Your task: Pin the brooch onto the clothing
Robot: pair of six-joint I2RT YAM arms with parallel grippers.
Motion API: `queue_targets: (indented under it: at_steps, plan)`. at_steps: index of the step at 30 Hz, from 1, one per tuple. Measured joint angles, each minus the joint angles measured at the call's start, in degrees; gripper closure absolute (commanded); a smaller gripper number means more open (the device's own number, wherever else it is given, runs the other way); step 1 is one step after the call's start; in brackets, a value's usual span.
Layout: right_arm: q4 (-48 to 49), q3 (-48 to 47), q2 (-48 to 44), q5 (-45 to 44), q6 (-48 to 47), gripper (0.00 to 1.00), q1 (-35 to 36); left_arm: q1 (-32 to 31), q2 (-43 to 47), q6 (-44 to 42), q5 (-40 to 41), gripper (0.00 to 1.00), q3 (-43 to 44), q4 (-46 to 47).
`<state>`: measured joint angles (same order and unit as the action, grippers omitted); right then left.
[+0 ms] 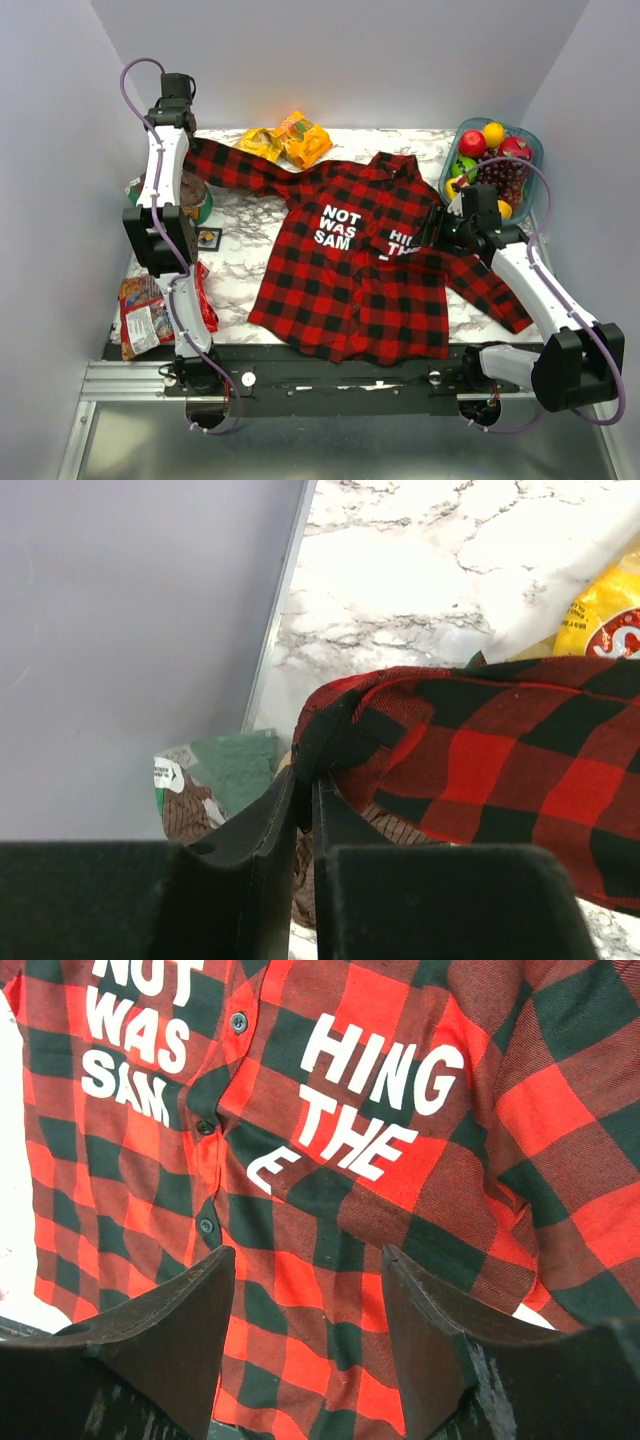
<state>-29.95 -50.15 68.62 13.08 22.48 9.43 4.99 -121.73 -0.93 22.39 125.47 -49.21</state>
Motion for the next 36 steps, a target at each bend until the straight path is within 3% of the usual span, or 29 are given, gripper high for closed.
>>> queue_targets:
  at_steps: [3,4,5,6,8,9,16,21,26,30,36]
  plan:
    - [-0.13,0.39,-0.72,-0.24,0.0,0.32,0.0,0.59,-1.73,-0.02,-0.37,0.78,2.62,-0.39]
    - [-0.2,0.57,-1.11,-0.31,0.0,0.32,0.0,0.96,-2.23,-0.02,-0.63,0.72,3.58,-0.48]
    - [-0.28,0.7,-1.6,-0.35,0.0,0.32,0.0,1.31,-2.58,-0.02,-0.9,0.45,4.31,-0.5]
    - [-0.46,0.76,-1.99,-0.37,0.0,0.32,0.0,1.75,-2.84,-0.2,-1.31,0.31,5.01,-0.55]
    - [-0.79,0.79,-2.71,-0.39,0.0,0.32,0.0,2.29,-2.91,-0.07,-1.92,0.07,5.49,-0.5]
    - [-0.96,0.81,-3.06,-0.39,0.0,0.32,0.0,2.49,-2.75,-0.5,-2.78,0.02,5.57,-0.35]
    - [-1.42,1.22,-5.44,-0.37,0.0,0.32,0.0,2.38,2.82,-0.35,-6.91,0.01,-2.8,2.95]
    - [-1.46,1.38,-6.19,-0.37,-0.07,0.32,0.0,-0.61,13.84,-0.79,-7.72,0.01,-13.86,6.82]
    - [-1.44,1.4,-7.15,-0.31,-0.09,0.32,0.0,-9.99,28.94,-0.98,-8.2,0.01,-29.79,12.61]
    - [-1.46,1.38,-8.17,-0.17,-0.55,0.32,0.0,-15.37,32.09,0.2,-9.84,0.03,-39.89,14.23]
    - [-1.68,1.38,-8.59,0.35,-1.25,0.32,0.0,-9.68,30.75,5.64,-12.76,0.04,-58.73,17.38]
